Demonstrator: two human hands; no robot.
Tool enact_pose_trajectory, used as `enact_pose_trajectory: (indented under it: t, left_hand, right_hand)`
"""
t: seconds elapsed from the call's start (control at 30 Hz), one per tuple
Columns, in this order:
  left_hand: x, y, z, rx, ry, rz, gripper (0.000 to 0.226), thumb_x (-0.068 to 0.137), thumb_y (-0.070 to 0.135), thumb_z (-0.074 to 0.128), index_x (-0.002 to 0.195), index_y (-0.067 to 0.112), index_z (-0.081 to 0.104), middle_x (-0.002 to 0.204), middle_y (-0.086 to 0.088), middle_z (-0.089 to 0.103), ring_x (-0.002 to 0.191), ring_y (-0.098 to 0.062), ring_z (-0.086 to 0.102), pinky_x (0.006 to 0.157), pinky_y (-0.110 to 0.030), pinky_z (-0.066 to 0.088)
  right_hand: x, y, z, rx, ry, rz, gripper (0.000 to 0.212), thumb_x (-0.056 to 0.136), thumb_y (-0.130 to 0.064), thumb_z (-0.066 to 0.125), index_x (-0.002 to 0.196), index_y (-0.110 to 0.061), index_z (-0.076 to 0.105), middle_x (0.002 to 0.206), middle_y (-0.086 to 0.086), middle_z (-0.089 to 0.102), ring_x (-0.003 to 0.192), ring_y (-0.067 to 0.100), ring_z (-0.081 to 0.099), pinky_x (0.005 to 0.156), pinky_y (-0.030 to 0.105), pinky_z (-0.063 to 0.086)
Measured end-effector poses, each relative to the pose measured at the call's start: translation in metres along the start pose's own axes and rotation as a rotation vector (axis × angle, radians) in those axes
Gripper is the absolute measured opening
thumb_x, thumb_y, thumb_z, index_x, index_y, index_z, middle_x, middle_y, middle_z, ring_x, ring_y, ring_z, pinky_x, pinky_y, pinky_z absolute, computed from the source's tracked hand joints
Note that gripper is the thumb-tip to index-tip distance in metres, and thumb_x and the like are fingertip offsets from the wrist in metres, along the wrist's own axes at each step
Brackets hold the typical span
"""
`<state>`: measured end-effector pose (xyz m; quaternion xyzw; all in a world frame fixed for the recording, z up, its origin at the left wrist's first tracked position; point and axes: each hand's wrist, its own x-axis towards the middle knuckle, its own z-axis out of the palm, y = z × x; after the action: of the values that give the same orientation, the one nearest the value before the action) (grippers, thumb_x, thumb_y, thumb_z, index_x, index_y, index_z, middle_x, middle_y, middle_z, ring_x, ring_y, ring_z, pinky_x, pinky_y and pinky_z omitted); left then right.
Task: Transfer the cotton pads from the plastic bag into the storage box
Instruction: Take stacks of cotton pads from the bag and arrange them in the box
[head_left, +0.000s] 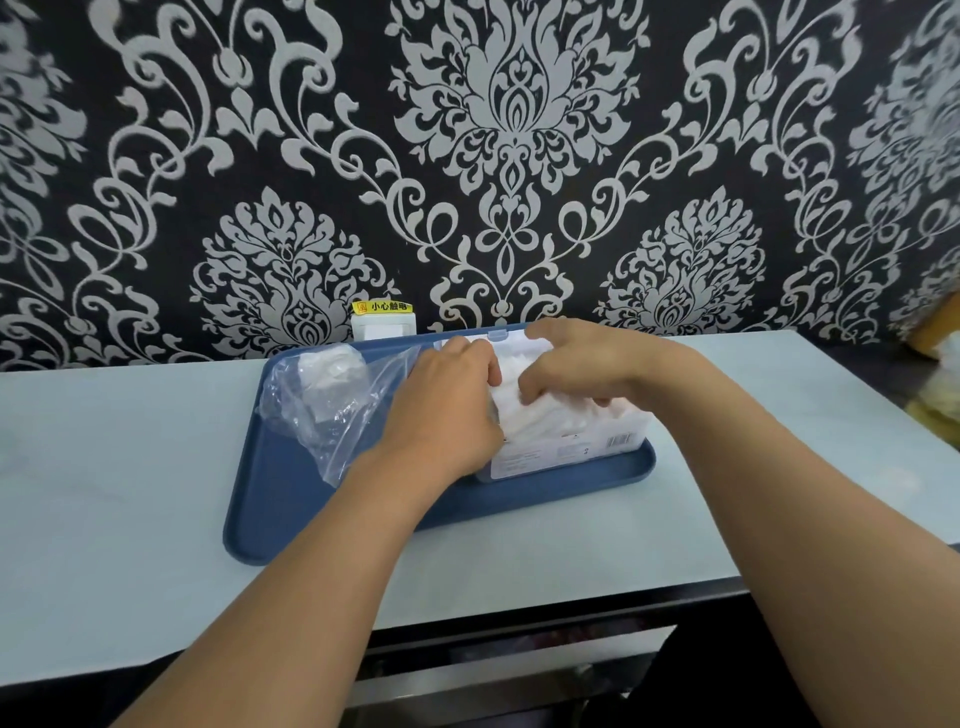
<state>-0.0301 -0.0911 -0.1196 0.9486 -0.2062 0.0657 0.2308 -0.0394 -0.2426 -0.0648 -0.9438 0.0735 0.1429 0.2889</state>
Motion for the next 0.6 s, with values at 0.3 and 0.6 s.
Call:
enact_pose_trajectory:
  t: [0.3, 0.6]
  left_hand:
    - [0.003, 0.000, 0.002, 0.047, 0.064, -0.073, 0.027, 0.083, 0.003, 0.062, 0.097, 0.026, 0.063, 0.118, 0.000, 0.058, 0.104, -0.023, 0.058, 0.081, -0.040, 0.053]
    - [0.002, -0.004, -0.002, 0.013, 0.052, -0.089, 0.028, 0.081, 0.001, 0.062, 0.097, 0.025, 0.063, 0.114, 0.001, 0.060, 0.102, -0.023, 0.057, 0.078, -0.036, 0.051]
  right_hand:
    - [0.015, -0.014, 0.024, -0.459, 0.003, 0.064, 0.066, 0.079, -0.038, 0.079, 0.131, -0.011, 0.049, 0.100, 0.002, 0.066, 0.086, 0.024, 0.064, 0.074, 0.031, 0.053]
    - [0.015, -0.007, 0.025, -0.560, 0.242, 0.206, 0.060, 0.072, -0.038, 0.084, 0.121, -0.019, 0.054, 0.103, 0.001, 0.059, 0.094, 0.025, 0.057, 0.074, 0.032, 0.042]
